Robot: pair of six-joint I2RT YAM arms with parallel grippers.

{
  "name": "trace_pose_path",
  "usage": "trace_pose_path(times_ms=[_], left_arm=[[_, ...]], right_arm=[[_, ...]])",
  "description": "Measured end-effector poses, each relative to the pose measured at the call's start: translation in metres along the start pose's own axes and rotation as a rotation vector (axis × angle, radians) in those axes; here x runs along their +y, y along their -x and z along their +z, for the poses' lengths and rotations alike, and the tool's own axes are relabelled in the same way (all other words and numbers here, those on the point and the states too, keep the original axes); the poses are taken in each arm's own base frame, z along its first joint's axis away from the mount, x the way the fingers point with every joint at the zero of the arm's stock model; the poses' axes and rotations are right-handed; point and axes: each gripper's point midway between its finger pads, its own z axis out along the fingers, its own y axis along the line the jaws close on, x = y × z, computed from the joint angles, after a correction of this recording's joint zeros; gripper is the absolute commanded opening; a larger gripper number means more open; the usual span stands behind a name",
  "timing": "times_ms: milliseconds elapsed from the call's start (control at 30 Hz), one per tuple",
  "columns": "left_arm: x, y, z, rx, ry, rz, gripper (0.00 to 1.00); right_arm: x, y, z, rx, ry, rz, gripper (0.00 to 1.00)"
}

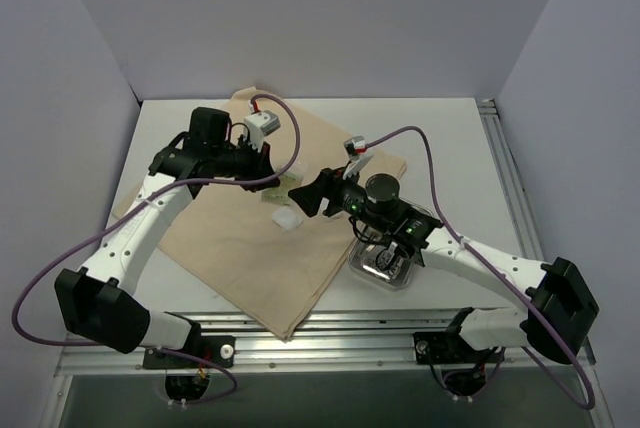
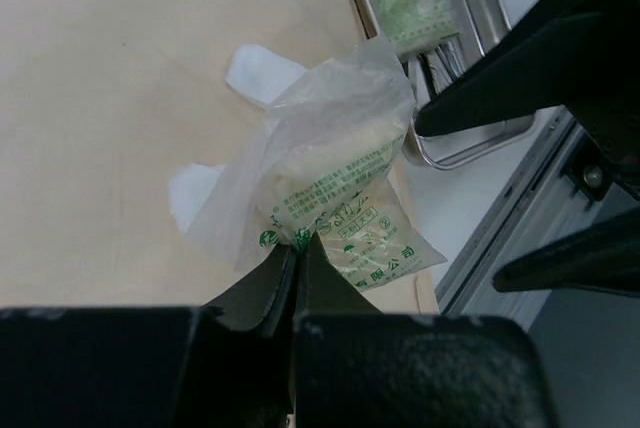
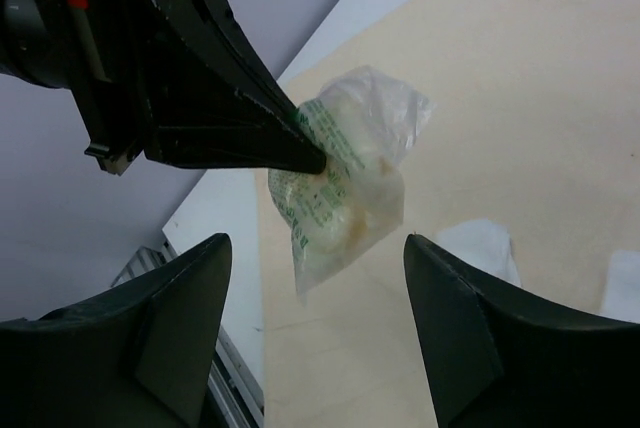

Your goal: Prepare the surgical pack

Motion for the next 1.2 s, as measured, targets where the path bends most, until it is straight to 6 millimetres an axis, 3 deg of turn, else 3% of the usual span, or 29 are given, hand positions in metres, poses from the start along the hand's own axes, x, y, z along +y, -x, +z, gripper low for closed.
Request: trace_pose_path(times_ms=[167, 267, 367, 400, 500, 567, 633, 700, 733, 767, 800, 1000, 1200], left_arm=[[-0.022, -0.006, -0.008, 0.012, -0.1, 0.011, 0.02], [-0.035, -0.006, -0.015, 0.005, -0.151, 0.025, 0.02], [-0.045, -0.007, -0.021, 0.002, -0.195, 0.039, 0.02], [-0.048, -0.007, -0.022, 0.003, -0.207, 0.04, 0.02], [-0.053, -0.012, -0.024, 0.011, -0.226, 0.045, 0.03], [-0.053, -0.015, -0.025, 0.017, -0.226, 0.05, 0.05], [-0.054, -0.017, -0.025, 0.02, -0.228, 0.056, 0.27], [-0.057, -0.022, -0.026, 0.03, -0.238, 0.056, 0.6], [-0.058, -0.024, -0.027, 0.036, -0.238, 0.054, 0.87], [-0.058, -0.025, -0.027, 0.039, -0.237, 0.056, 0.99], [-0.058, -0.026, -0.027, 0.044, -0.235, 0.047, 0.94], [-0.037, -0.031, -0.026, 0.079, -0.099, 0.023, 0.94], [-0.007, -0.03, -0.034, 0.094, 0.071, 0.004, 0.94]], right_arm=[[-0.002, -0.007, 0.004, -0.002, 0.01, 0.024, 0.59], [-0.006, -0.012, 0.009, 0.008, 0.004, 0.028, 0.5], [-0.008, -0.016, 0.011, 0.016, -0.001, 0.036, 0.34], [-0.007, -0.016, 0.011, 0.014, 0.003, 0.042, 0.21], [0.002, -0.012, 0.012, -0.002, 0.035, 0.054, 0.0], [0.006, -0.014, 0.01, 0.001, 0.05, 0.059, 0.0], [0.006, -0.017, 0.008, 0.007, 0.051, 0.065, 0.0], [0.005, -0.019, 0.003, 0.009, 0.047, 0.066, 0.0], [0.004, -0.019, 0.001, 0.008, 0.041, 0.067, 0.0], [0.003, -0.018, -0.002, 0.006, 0.034, 0.068, 0.0], [0.002, -0.017, -0.005, 0.004, 0.024, 0.068, 0.0], [-0.027, -0.017, -0.039, 0.028, -0.116, 0.091, 0.0], [-0.117, -0.021, -0.102, 0.038, -0.425, 0.192, 0.0]])
